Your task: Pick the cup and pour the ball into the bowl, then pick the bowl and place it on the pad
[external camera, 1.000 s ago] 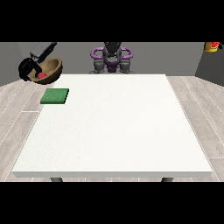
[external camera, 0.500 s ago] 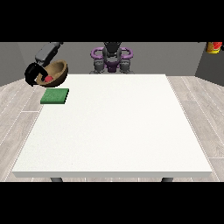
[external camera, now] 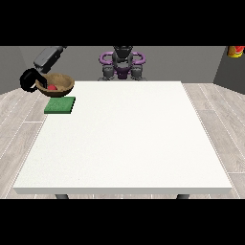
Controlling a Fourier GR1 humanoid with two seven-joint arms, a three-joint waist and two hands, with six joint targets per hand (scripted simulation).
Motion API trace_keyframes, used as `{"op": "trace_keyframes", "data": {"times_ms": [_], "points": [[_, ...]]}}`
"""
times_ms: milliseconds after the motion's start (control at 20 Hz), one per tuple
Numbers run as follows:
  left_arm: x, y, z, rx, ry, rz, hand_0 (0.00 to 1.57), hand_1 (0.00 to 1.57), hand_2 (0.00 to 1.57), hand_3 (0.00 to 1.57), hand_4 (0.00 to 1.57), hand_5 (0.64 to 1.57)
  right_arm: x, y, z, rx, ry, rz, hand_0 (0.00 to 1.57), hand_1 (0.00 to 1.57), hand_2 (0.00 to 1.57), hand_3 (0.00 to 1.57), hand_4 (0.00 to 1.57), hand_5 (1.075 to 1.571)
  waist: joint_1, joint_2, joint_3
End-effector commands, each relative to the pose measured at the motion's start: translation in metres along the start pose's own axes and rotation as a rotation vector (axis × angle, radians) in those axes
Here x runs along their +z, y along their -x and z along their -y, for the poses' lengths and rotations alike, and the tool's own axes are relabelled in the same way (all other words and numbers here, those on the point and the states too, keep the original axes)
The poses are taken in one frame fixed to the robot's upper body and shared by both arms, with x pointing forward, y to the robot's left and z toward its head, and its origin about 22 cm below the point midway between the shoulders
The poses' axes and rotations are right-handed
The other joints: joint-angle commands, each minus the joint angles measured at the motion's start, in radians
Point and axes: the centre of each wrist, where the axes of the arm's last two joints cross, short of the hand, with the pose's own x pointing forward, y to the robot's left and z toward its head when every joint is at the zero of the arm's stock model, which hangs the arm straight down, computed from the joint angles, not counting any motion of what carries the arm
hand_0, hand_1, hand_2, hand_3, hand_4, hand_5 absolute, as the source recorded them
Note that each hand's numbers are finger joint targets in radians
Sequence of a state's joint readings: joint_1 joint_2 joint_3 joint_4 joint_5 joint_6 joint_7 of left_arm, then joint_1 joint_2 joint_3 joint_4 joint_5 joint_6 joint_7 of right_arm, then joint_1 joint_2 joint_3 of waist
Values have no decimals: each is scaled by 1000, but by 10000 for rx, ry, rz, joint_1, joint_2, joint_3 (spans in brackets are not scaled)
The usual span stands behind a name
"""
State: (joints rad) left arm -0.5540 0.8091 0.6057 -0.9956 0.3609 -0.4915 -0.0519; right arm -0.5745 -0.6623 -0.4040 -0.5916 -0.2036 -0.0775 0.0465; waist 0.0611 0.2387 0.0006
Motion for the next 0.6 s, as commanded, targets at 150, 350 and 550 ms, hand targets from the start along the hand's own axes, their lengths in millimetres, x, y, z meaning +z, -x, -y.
{"op": "trace_keyframes", "data": {"times_ms": [150,350,550], "points": [[10,-6,-28,-214,-335,349,0,0,0,0,1185,1563,0,5,-19,-909,47,369,1463,1463,1413,835,0,1532,-83,533,-5],[8,-4,-21,-145,-134,354,0,0,0,0,1191,1565,0,10,-33,-894,232,486,1434,1434,1376,670,0,1534,135,463,-3],[2,-17,-17,-273,18,723,0,0,0,0,1193,1567,-7,-16,-20,-657,417,742,931,931,1103,1043,162,1509,489,789,1]]}}
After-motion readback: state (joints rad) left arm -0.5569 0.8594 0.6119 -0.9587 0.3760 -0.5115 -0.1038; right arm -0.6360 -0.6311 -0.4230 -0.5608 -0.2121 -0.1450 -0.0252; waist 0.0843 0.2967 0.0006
